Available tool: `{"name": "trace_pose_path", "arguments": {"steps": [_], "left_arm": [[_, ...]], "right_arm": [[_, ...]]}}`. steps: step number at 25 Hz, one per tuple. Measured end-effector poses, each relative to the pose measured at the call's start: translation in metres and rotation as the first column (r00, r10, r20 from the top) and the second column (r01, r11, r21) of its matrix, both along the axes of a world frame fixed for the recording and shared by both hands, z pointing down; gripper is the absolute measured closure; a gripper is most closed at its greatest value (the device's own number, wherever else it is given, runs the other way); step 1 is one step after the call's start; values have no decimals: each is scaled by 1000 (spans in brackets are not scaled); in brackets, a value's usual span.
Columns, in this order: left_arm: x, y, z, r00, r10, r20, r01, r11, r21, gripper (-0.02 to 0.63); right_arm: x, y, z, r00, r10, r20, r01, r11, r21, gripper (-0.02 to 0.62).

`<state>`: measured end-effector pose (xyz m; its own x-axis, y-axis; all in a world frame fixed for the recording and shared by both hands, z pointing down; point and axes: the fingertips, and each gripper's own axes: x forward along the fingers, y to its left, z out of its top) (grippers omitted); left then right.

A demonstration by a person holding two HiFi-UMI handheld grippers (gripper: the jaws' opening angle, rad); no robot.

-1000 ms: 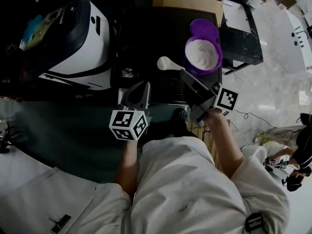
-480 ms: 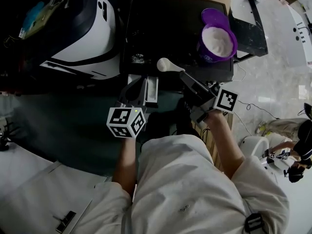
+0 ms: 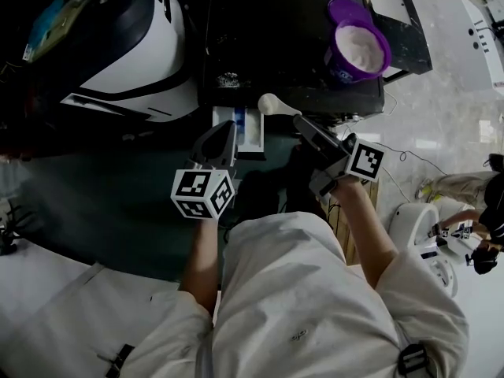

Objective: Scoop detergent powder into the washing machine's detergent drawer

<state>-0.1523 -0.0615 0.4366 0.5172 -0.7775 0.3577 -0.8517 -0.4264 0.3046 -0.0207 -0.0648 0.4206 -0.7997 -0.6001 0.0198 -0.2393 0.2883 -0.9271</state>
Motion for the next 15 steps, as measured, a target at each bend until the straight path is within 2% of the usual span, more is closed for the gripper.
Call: {"name": "trace_pose_path", "arguments": {"steps": [15], "left_arm": [[-17,8,25,998,66,-5,-66,997,-32,586]], "right_arm": [[-23,25,34,999,3,-34,-4,1000,-14,591]]}}
